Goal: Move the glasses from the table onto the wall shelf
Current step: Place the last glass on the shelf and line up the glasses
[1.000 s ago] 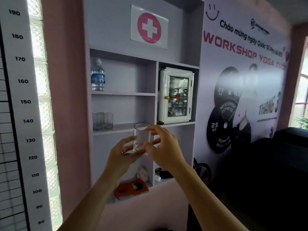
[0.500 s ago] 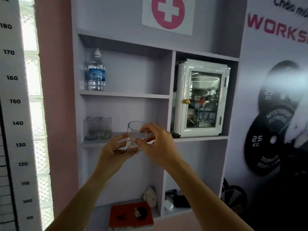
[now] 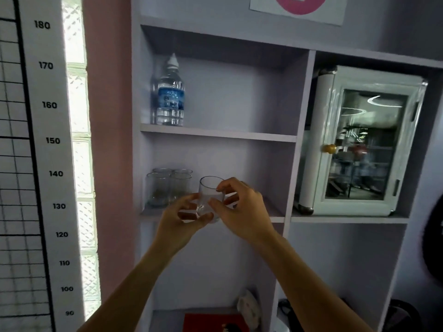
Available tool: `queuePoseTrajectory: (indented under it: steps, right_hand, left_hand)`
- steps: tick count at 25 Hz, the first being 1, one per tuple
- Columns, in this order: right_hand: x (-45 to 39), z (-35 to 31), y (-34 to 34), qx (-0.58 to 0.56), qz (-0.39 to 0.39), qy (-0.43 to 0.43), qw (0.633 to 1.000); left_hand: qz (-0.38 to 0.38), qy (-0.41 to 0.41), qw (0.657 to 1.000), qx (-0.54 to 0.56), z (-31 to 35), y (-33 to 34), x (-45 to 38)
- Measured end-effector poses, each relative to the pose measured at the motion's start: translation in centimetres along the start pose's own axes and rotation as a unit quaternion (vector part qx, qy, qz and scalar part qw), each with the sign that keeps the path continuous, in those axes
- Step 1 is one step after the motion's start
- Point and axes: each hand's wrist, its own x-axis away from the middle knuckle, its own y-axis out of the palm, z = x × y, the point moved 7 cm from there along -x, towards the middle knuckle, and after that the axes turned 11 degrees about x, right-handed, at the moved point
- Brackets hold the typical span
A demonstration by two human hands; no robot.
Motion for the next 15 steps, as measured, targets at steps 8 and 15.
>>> queuePoseTrajectory:
  steps: [8,15]
  right_hand:
    - [-3.5,2.9,4.7,-0.013,0.021,0.051,0.998]
    - [-5.1,5.2,6.2,-0.056,0.025,0.062,0.996]
  left_hand:
    - [-0.005,0.024,0.991,-0.128,-3.7,-1.0,-4.5]
    - [0.027,0.099,0.969,-0.225,-3.4,-0.2,-5.6]
